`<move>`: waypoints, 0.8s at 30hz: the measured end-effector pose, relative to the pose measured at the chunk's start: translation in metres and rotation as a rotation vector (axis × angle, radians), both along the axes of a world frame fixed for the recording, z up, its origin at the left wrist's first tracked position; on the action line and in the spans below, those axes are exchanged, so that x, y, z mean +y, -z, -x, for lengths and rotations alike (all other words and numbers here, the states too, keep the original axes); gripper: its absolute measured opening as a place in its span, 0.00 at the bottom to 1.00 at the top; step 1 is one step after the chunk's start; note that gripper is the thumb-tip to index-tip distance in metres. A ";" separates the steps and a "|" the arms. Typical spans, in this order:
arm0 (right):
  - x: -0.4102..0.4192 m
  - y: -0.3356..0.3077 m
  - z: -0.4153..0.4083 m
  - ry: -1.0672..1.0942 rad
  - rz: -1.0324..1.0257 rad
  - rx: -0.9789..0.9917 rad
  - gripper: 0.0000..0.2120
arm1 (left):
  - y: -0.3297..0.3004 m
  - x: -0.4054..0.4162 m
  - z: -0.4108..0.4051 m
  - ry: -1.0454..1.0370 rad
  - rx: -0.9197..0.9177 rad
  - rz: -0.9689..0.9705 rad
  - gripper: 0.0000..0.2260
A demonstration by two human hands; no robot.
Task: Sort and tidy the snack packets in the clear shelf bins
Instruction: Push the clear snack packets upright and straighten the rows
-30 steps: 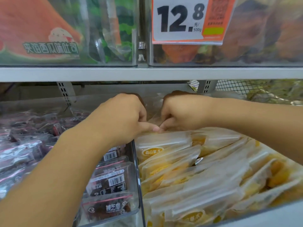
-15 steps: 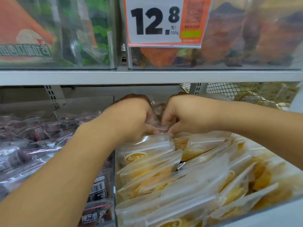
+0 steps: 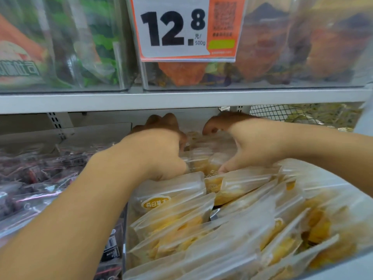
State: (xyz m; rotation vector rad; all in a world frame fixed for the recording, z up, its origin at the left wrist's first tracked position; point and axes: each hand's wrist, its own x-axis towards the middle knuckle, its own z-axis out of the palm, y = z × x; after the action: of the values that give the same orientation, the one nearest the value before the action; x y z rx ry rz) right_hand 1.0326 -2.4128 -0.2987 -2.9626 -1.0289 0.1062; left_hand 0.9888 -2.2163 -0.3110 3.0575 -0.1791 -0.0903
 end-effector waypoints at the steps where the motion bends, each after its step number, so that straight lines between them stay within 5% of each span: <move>1: 0.001 0.003 -0.002 -0.010 0.021 0.044 0.41 | 0.000 0.000 0.001 0.051 0.005 0.009 0.14; 8: 0.020 0.008 0.000 -0.069 -0.052 0.169 0.38 | 0.009 -0.003 -0.005 0.174 -0.065 0.123 0.08; 12: 0.021 0.009 0.006 -0.052 -0.194 -0.041 0.34 | 0.008 0.006 -0.002 0.169 -0.120 0.169 0.08; 16: 0.016 0.007 0.019 -0.091 -0.339 -0.217 0.20 | 0.009 0.022 0.002 0.108 -0.161 0.181 0.21; 24: 0.018 0.000 0.015 -0.041 -0.346 0.049 0.06 | 0.012 0.041 0.014 0.105 -0.129 0.293 0.27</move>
State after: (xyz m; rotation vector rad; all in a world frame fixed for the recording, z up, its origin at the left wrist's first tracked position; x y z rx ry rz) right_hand 1.0174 -2.3949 -0.2987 -2.6165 -0.9878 -0.0005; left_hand 0.9748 -2.1748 -0.3228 2.7609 -0.3299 0.1171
